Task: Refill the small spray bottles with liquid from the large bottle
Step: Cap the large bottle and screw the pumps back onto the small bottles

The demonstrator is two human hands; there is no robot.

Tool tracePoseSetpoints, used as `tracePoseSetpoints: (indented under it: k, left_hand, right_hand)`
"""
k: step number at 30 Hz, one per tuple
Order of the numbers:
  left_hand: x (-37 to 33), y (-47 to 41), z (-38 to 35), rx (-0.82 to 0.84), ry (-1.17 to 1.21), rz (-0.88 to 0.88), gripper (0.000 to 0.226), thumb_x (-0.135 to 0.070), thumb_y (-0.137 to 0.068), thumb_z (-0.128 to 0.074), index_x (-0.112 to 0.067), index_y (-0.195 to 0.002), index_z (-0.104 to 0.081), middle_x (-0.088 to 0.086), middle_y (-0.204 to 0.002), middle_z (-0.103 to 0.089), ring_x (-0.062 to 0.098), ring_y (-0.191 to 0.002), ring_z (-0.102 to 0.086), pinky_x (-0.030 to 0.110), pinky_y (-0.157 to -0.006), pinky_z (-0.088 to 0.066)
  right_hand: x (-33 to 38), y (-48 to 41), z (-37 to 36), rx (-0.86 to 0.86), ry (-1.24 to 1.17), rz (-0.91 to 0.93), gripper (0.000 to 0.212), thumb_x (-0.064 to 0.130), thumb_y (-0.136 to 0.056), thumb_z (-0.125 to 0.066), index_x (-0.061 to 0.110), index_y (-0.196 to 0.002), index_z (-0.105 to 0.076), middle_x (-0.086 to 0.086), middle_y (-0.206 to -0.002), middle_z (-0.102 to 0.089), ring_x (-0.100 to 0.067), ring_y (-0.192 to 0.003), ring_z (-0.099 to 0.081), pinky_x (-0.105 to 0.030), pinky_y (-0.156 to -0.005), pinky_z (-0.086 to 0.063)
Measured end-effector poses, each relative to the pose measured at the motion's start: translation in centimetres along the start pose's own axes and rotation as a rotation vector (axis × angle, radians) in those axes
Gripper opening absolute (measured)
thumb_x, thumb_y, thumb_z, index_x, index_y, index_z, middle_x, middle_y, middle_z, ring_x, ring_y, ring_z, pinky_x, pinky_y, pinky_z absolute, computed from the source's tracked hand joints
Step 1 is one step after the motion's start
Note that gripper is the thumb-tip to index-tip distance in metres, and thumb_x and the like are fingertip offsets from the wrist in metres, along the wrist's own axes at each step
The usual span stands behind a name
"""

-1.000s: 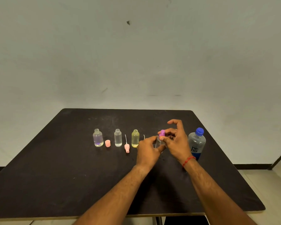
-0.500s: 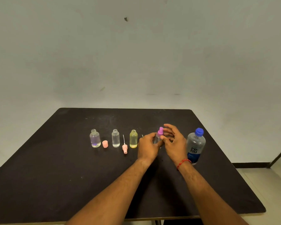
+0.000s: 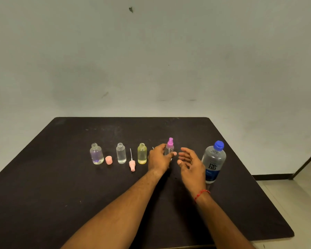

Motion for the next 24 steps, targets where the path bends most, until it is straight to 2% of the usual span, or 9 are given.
tracePoseSetpoints:
  k: [4,6,8,10,14,17,20,22,24]
  left_hand:
    - [-0.1,-0.1,0.1,0.017,-0.006,0.009,0.035,-0.039,-0.083,-0.079,-0.026,-0.114,-0.070,-0.009,-0.100,-0.074,0.007,-0.090,-0.068,0.037,-0.083,-0.060]
    - [-0.3,0.0,0.1,0.021,-0.003,0.020,0.034,-0.039,-0.083,-0.079,-0.026,-0.113,-0.069,-0.009,-0.097,-0.074,0.009,-0.078,-0.070,0.038,-0.072,-0.062]
    - [-0.6,0.2,0.3,0.029,0.000,0.032,0.034,-0.036,-0.085,-0.078,-0.024,-0.114,-0.068,-0.008,-0.096,-0.073,0.013,-0.058,-0.069,0.032,-0.056,-0.060]
    - [-1.0,0.3,0.5,0.036,0.001,0.034,0.038,-0.033,-0.085,-0.078,-0.021,-0.120,-0.067,-0.004,-0.098,-0.073,0.014,-0.049,-0.067,0.029,-0.050,-0.058]
    - [-1.6,0.7,1.1,0.039,-0.004,0.033,0.064,-0.029,-0.086,-0.078,-0.018,-0.143,-0.051,0.004,-0.135,-0.062,0.015,-0.049,-0.068,0.025,-0.052,-0.057]
    - [-2.1,1.5,2.3,-0.018,0.052,-0.010,0.070,-0.025,-0.088,-0.077,-0.019,-0.150,-0.044,0.006,-0.146,-0.053,0.003,-0.053,-0.066,0.019,-0.051,-0.055]
    - [-2.0,3.1,4.2,-0.130,0.094,-0.082,0.053,-0.023,-0.090,-0.074,-0.024,-0.140,-0.056,0.003,-0.140,-0.057,0.003,-0.061,-0.068,0.024,-0.054,-0.058]
    - [-1.5,4.3,5.7,-0.238,0.104,-0.130,0.038,-0.026,-0.090,-0.074,-0.028,-0.127,-0.065,-0.006,-0.125,-0.066,0.011,-0.070,-0.071,0.031,-0.065,-0.062]
    - [-0.9,5.5,7.1,-0.327,0.153,-0.137,0.022,-0.022,-0.090,-0.073,-0.023,-0.112,-0.073,-0.013,-0.105,-0.072,0.005,-0.083,-0.071,0.032,-0.074,-0.061]
  right_hand:
    - [-0.4,0.5,-0.3,0.021,0.002,-0.025,0.046,0.003,-0.088,-0.067,0.031,-0.122,-0.055,0.015,-0.107,-0.063,0.009,-0.098,-0.060,-0.010,-0.082,-0.050]
    - [-0.5,0.7,-0.4,0.024,-0.006,-0.031,0.046,0.002,-0.087,-0.067,0.030,-0.122,-0.056,0.015,-0.106,-0.063,0.009,-0.098,-0.060,-0.010,-0.081,-0.050]
    - [-0.5,0.9,-0.4,0.026,-0.013,-0.029,0.046,0.002,-0.087,-0.068,0.031,-0.119,-0.056,0.014,-0.106,-0.064,0.009,-0.098,-0.060,-0.009,-0.080,-0.050]
    - [-0.5,1.1,-0.5,0.034,-0.012,-0.029,0.046,0.002,-0.086,-0.069,0.033,-0.117,-0.056,0.013,-0.105,-0.064,0.009,-0.097,-0.060,-0.010,-0.079,-0.050]
    - [-0.6,1.4,-0.4,0.038,0.001,-0.023,0.044,0.005,-0.087,-0.069,0.032,-0.119,-0.057,0.012,-0.104,-0.063,0.006,-0.095,-0.061,-0.013,-0.079,-0.052]
    - [-0.5,1.4,-0.6,0.038,0.001,-0.015,0.042,0.006,-0.086,-0.069,0.029,-0.120,-0.058,0.011,-0.103,-0.063,0.003,-0.093,-0.062,-0.015,-0.079,-0.052]
    - [-0.4,1.7,-1.3,0.040,0.005,-0.005,0.040,0.004,-0.085,-0.069,0.029,-0.116,-0.061,0.008,-0.099,-0.065,0.001,-0.089,-0.062,-0.017,-0.078,-0.053]
    - [-0.5,1.9,-1.9,0.036,0.041,0.011,0.037,0.005,-0.085,-0.070,0.027,-0.114,-0.063,0.008,-0.098,-0.065,-0.001,-0.086,-0.063,-0.019,-0.078,-0.054]
    - [-0.6,2.1,-2.7,0.042,0.110,0.008,0.031,0.009,-0.085,-0.071,0.024,-0.112,-0.065,0.010,-0.097,-0.064,-0.003,-0.084,-0.063,-0.020,-0.078,-0.055]
Point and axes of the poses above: each hand's wrist, its own y-axis away from the middle knuckle, its own z-axis out of the back of the hand, x = y × z, the point moved 2 cm from there along -y, towards the middle knuckle
